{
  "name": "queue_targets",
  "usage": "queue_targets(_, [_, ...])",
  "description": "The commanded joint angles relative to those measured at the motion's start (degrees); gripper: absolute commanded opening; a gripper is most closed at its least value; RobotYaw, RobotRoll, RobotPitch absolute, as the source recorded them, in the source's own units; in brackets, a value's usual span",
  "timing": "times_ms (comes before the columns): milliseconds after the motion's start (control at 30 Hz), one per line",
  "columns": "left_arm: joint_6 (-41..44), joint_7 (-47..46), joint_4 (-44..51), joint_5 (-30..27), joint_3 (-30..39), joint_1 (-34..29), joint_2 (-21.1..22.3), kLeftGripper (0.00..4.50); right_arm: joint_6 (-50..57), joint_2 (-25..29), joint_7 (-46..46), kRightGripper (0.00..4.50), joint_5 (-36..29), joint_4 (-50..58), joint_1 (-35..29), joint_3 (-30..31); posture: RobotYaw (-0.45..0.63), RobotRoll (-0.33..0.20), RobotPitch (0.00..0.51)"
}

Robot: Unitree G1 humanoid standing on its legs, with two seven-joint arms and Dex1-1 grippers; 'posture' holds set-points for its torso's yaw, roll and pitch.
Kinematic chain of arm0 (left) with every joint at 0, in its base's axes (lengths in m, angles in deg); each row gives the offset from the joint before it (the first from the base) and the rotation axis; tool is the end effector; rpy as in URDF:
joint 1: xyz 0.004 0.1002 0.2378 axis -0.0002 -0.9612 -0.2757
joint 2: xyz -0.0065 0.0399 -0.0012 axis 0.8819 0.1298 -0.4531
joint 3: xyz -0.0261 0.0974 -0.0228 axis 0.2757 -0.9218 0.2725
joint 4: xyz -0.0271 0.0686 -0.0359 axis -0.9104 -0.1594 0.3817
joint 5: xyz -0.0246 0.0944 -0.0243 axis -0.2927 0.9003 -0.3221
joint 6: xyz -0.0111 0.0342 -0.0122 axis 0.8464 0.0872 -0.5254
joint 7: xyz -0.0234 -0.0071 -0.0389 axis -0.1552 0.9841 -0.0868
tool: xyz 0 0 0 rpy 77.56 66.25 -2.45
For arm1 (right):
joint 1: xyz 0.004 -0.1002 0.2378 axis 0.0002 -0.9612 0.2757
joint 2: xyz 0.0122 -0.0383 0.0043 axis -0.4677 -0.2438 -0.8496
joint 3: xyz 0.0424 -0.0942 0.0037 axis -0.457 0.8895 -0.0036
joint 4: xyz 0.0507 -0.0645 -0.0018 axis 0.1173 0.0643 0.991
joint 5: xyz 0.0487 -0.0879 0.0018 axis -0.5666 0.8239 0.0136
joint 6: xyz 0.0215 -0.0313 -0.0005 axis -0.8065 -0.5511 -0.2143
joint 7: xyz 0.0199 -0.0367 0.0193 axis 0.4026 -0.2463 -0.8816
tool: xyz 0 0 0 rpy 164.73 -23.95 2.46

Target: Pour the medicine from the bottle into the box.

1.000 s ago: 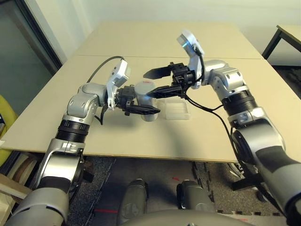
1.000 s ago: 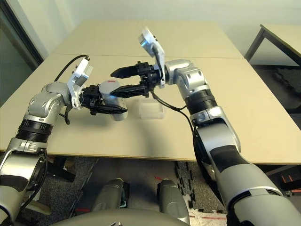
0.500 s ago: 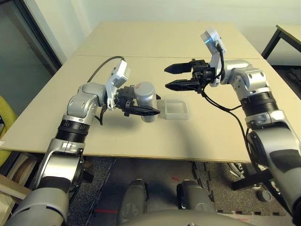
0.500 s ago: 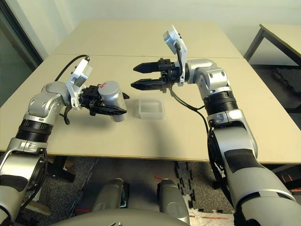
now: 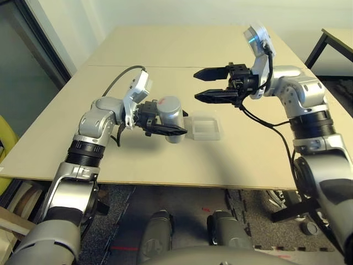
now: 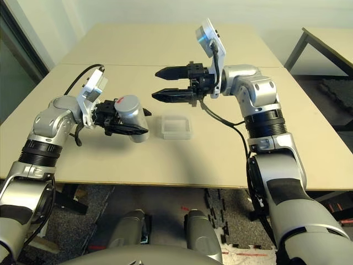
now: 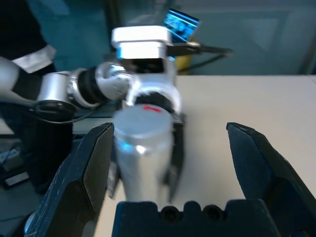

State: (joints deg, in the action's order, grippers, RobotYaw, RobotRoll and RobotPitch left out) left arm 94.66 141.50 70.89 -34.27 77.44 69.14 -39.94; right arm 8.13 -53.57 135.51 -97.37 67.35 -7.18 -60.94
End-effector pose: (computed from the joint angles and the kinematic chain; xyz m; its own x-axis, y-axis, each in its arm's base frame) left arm 0.3167 0.1988 0.1782 -0.0514 -0.9851 -0.1641 0.9981 -0.0565 0.0261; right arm 0.3309 -0.1460 0.2350 -0.0598 0.9981 -0.0162 -0.9975 -0.0603 -0.0362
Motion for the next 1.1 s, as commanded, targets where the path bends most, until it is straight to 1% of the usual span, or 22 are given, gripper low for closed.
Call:
queue_targets(33, [-0.6, 0.3, -1.0, 0.7, -0.5, 1.0, 0.0, 2.58, 0.2, -1.3, -0.6, 4.50, -0.1, 1.9, -0.4, 2.1, -0.03, 0.000, 0.000])
queue_targets(333, [-1.2, 0.3, -1.9, 1.1, -0.9, 1.8, -0.4, 2.58, -3.7, -4.4, -1.0, 4.50, 3.0, -0.7, 0.6, 6.5, -0.03, 0.000, 0.000])
queue_targets(600, [-1.0, 0.0, -1.1, 1.1, -1.0, 1.3, -0.5, 2.58, -7.4, -7.1, -1.0, 4.50, 5.7, -5.7, 2.9, 7.5, -0.02, 0.000, 0.000])
queue_targets(1100, [-1.3, -0.4, -1.1, 2.7, -1.8, 0.2, 0.0, 2.58, -8.5, -7.7, 0.5, 4.50, 7.0, -7.6, 4.7, 8.4, -0.01, 0.000, 0.000])
